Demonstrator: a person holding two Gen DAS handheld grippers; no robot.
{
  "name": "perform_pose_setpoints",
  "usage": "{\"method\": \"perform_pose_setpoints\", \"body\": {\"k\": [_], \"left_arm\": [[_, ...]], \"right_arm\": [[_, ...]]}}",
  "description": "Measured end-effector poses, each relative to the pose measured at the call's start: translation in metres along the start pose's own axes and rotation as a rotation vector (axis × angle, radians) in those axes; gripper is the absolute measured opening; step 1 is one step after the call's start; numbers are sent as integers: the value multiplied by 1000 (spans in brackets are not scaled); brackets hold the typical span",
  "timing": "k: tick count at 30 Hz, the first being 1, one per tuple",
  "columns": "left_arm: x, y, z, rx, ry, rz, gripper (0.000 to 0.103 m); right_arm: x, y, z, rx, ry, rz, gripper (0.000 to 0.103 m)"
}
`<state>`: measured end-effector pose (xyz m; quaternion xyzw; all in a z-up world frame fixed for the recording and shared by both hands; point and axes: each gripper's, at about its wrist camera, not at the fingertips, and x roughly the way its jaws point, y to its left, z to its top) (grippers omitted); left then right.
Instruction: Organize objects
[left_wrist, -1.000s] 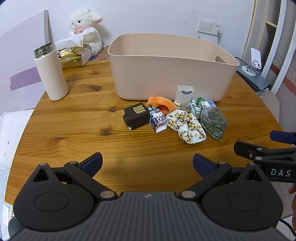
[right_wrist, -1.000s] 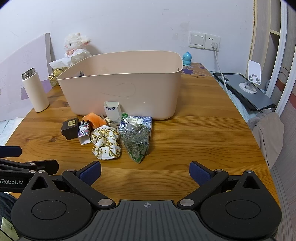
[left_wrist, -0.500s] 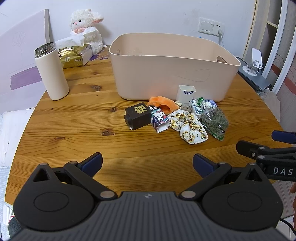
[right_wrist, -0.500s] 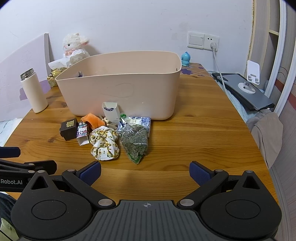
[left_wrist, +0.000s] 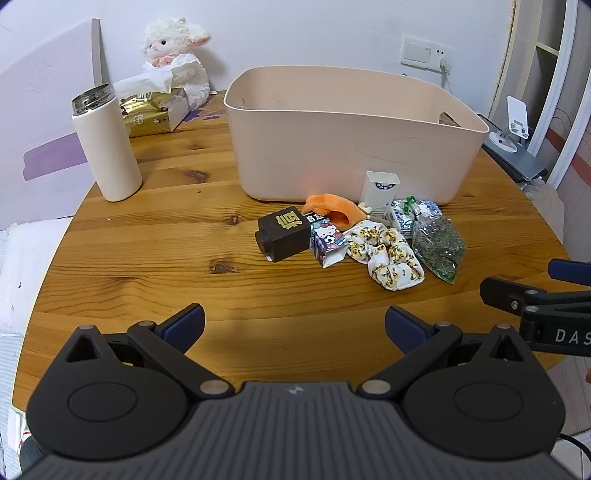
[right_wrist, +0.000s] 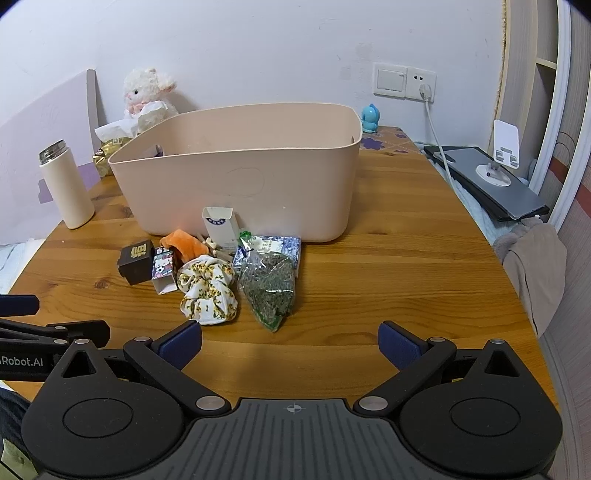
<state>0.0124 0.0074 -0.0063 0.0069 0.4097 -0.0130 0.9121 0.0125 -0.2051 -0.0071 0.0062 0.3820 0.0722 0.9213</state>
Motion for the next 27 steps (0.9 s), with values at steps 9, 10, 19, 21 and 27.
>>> {"method": "perform_pose_setpoints", "body": {"k": [9,10,19,21,27], "left_arm": [[8,9,4,-3,-5,5,103],[9,10,4,-2,-5,5,103],[32,18,12,12,-7,-13,103],[39,21,15,12,-13,-18,103],[61,30,26,35,-33,-12,103]], "right_arm": [[6,4,4,3,-10,3,103],[8,4,4,5,-11,3,103],[26,1,8,15,-11,3,98],[32,0,9,20,-10,2,96],[50,-3,14,15,-6,-2,92]]}}
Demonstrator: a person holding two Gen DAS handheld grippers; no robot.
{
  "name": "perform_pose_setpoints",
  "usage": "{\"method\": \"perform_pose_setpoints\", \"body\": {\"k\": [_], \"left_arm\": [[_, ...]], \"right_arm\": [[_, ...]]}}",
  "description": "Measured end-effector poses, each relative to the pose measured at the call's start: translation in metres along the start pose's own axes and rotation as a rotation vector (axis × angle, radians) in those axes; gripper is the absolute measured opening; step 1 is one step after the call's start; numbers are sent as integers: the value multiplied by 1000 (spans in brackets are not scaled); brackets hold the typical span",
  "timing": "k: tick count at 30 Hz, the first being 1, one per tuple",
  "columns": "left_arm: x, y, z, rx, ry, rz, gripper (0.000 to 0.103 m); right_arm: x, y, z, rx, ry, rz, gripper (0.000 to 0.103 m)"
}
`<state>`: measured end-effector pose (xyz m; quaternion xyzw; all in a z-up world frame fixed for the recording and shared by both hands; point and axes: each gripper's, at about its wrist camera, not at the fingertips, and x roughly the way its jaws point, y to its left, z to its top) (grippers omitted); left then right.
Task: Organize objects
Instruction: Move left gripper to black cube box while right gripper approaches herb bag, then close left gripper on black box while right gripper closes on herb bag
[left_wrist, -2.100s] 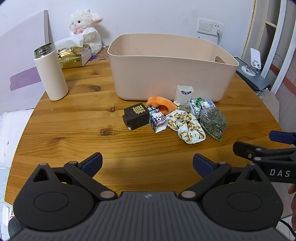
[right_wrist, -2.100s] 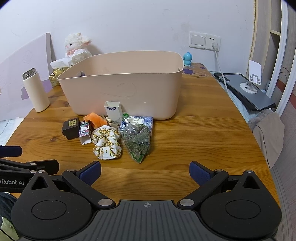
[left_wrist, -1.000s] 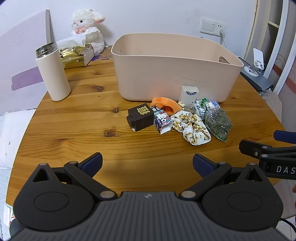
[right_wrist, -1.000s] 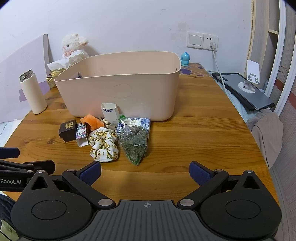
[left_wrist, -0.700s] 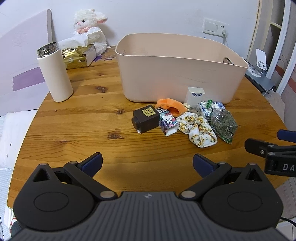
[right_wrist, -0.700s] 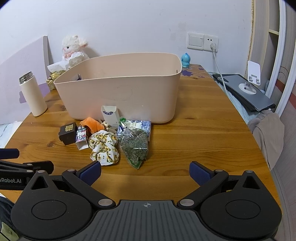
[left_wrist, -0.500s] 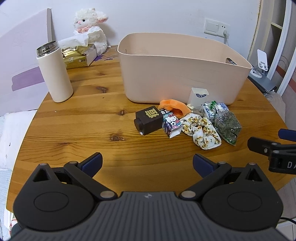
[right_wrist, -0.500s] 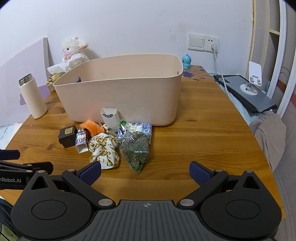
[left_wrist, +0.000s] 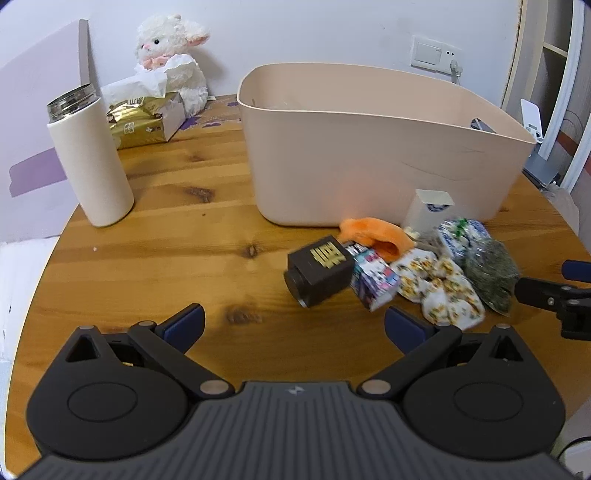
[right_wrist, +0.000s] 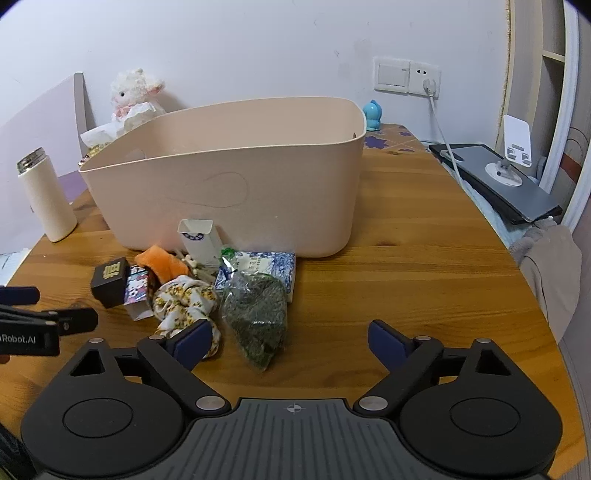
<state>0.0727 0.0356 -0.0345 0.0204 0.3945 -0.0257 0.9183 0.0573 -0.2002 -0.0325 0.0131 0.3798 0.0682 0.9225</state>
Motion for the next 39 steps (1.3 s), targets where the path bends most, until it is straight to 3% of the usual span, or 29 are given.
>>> {"method": "perform_pose_setpoints", "body": {"k": [8,11,13,16,17,18,19,21,22,27,32,39], "left_arm": [[35,15,9,26,-20,6,103],[44,19,13,41,-29,-24,103],[49,19,15,55,-38,-60,103],[54,13,18,100,-57,-56,103],[56,11,18,112,-58,-57,99],[58,10,19,120,-54,-66,85],[60,9,19,125,-39,-76,79],[62,11,20,108,-31,-96,71],[63,11,20,102,-28,-104,68],[57,7,22,98,-16,-127,34],[45,8,20,60,-5,-137,34],[3,12,29,34,-81,-123,34]], "right_arm": [[30,3,6,-29,30,-5,84],[38,7,7,-42,33,10,82],[43,9,7,-56,36,15,79],[50,13,7,-69,52,28,68],[51,13,7,-73,57,31,60],[51,14,7,-79,54,28,54],[51,15,7,-84,53,31,49],[50,14,7,-80,54,46,41],[49,13,6,-79,54,46,40],[45,13,3,-73,49,48,38],[32,10,6,-62,9,44,37],[2,0,24,-55,-90,33,37]]}}
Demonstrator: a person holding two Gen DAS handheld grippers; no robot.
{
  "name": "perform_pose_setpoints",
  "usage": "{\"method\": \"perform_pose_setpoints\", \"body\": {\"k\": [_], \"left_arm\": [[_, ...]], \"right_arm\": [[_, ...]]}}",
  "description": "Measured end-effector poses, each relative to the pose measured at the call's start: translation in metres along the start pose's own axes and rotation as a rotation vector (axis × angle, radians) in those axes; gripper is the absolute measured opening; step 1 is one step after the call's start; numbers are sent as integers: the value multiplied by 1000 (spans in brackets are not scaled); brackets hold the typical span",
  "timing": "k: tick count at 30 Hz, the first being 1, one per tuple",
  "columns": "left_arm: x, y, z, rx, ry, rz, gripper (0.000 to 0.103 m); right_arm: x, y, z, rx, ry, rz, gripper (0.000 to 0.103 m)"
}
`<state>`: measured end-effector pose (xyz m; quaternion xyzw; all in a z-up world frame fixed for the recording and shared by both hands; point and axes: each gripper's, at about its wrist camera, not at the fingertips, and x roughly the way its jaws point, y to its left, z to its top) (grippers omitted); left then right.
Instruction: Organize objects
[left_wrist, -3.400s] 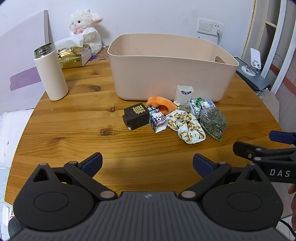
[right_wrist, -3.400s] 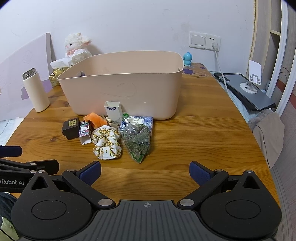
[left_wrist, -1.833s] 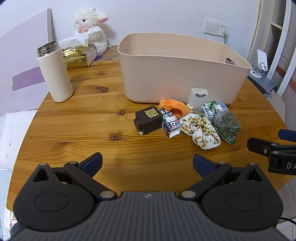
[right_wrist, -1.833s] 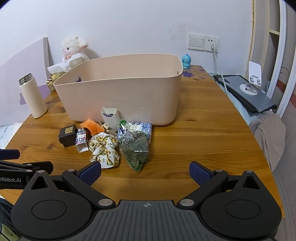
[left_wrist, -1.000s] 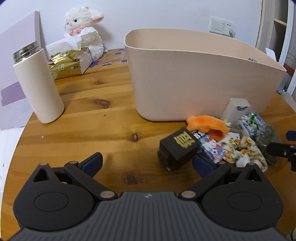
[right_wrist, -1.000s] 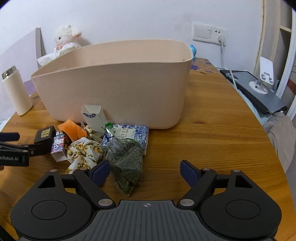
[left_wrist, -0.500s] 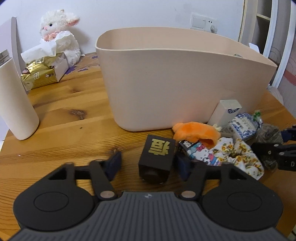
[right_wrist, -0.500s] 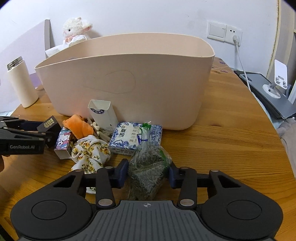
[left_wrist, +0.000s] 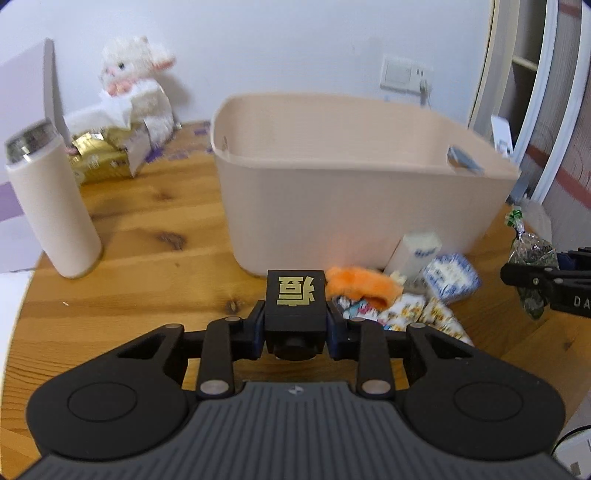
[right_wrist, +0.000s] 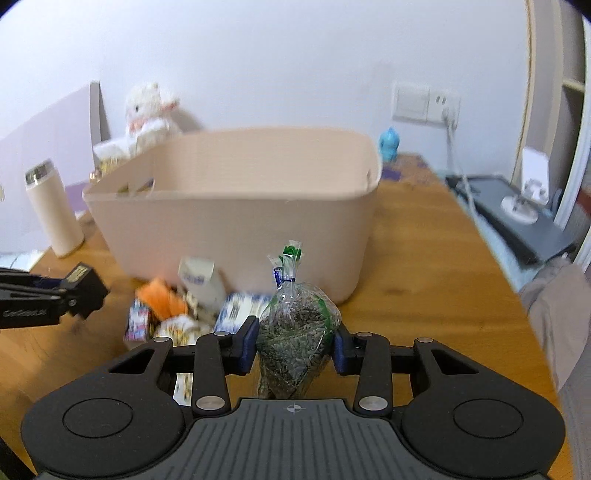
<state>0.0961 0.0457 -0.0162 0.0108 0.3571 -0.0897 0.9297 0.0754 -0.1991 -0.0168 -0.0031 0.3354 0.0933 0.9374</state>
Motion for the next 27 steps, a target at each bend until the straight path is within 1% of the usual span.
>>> {"method": "perform_pose_setpoints", "body": {"k": [6,9,13,16,21,25,27], "left_arm": [[-31,-3,25,-1,-85,27,34],[-40,-6,40,8,-124,43,34],[-41,-11,64,15,-158,60,34],[-33,-17,84,20,-174,63,34],[2,-29,110,23,-143,80,34],[38,-34,122,21,-78,94,34],[56,-36,121,36,-41,107,34]], "right_arm": [[-24,-6,30,-14,-124,-12,37],[-30,-7,47,-19,-177,-16,37],[-33,-8,66,-26,-233,-22,37],[-28,-6,81,-42,-267,-36,37],[-7,-7,98,-47,-264,-49,37],[17,-9,102,-51,-223,-61,37],[30,-10,104,-49,-194,-62,37]]}}
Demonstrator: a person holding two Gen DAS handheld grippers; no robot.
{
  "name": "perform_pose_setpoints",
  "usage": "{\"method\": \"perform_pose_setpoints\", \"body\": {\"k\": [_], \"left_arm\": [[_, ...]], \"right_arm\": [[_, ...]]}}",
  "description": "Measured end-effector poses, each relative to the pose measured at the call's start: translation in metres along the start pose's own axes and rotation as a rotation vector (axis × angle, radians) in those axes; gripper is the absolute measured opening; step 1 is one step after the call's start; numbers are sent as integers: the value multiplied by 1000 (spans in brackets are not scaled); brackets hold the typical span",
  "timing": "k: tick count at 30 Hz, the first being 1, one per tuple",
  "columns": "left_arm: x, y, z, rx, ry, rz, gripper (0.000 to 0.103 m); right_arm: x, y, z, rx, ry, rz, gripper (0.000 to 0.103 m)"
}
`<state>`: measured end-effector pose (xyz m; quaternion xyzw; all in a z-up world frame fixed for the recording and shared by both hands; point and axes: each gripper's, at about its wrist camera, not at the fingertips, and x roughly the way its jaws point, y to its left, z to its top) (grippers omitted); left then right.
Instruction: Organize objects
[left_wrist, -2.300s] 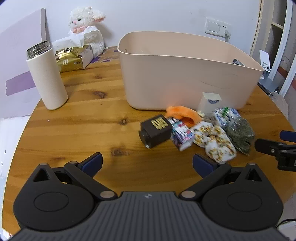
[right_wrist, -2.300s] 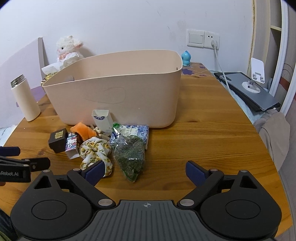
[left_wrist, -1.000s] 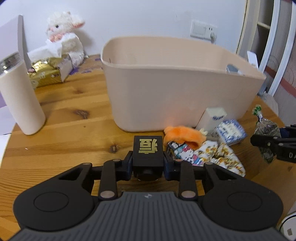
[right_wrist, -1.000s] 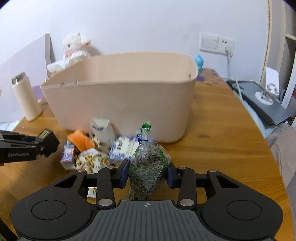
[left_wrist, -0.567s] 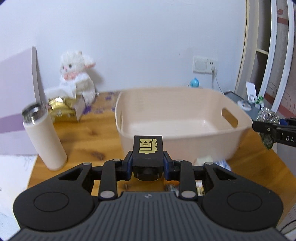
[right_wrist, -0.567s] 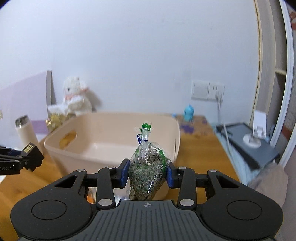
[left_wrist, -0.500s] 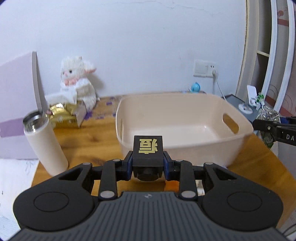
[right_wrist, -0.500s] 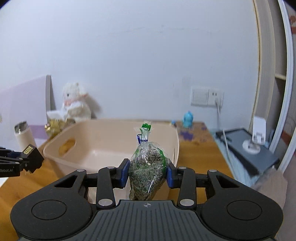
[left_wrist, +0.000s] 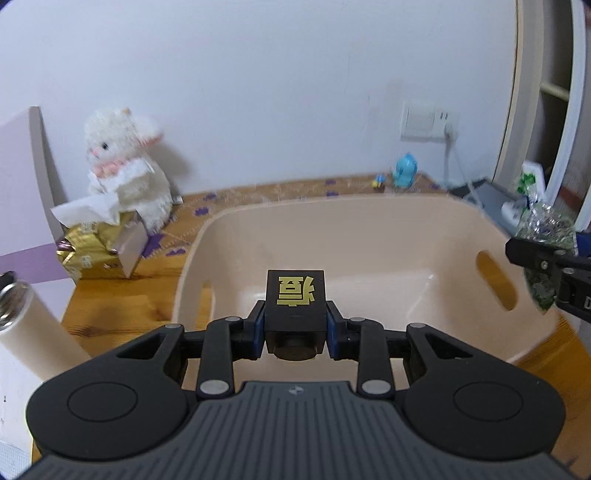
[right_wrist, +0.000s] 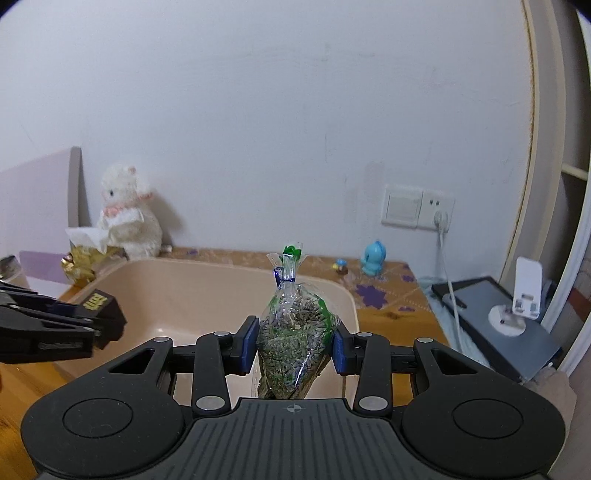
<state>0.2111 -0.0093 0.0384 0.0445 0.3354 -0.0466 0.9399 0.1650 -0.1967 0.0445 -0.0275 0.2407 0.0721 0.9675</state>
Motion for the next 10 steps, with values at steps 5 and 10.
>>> {"method": "perform_pose_setpoints", "body": {"k": [5,10], "left_arm": [[35,-7,-8,29,89,6,34],[52,-8,-15,33,137,10,34]], "right_arm": [[26,3,-8,-23,76,-3,37],[44,9,-18,-40,127,0,37]]}}
